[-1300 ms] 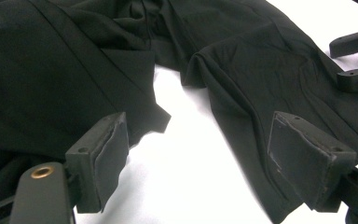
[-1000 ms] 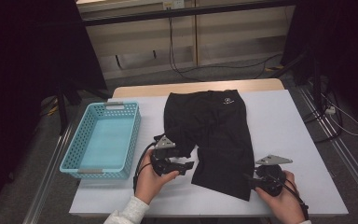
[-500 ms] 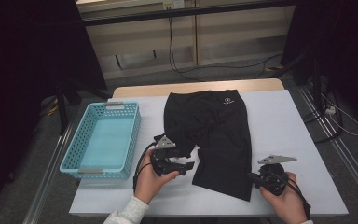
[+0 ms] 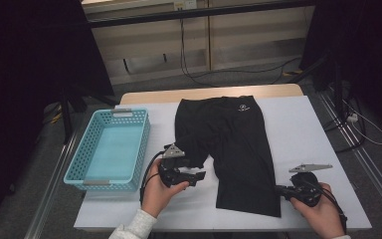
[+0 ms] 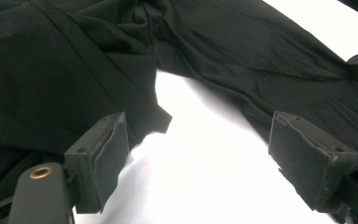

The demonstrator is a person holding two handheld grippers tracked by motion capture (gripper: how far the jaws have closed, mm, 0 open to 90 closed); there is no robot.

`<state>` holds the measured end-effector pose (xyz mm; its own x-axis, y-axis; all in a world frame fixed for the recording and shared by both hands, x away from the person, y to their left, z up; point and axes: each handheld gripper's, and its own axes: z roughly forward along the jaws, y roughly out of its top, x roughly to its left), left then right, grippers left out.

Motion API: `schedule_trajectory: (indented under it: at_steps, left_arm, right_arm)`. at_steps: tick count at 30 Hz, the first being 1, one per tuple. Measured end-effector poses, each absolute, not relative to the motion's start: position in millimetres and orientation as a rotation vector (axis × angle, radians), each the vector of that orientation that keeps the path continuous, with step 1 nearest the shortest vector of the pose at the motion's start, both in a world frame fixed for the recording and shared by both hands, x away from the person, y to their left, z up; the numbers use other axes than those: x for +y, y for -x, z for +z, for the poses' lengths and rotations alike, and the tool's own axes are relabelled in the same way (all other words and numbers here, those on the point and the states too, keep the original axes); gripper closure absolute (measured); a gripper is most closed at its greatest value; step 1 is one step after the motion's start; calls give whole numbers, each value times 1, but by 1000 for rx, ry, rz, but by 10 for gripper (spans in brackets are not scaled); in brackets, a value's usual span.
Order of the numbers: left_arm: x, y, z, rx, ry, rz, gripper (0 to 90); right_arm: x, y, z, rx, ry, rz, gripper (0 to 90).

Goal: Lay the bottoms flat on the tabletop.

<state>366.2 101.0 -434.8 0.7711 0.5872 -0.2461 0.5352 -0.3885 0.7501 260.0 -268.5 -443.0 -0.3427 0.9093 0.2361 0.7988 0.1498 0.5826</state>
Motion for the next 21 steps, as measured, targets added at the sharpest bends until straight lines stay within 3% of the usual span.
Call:
schedule_trajectory:
  at_steps: [16,21]
  left_arm:
    - [99,-366,-438,836,-2084,59,193]
    - [92,-363,-439,820,-2092,29,204]
  right_arm:
    - [-294,-258,-443,2251,-1698,920,886]
    - [-299,-258,-444,2210,-1670,930,776]
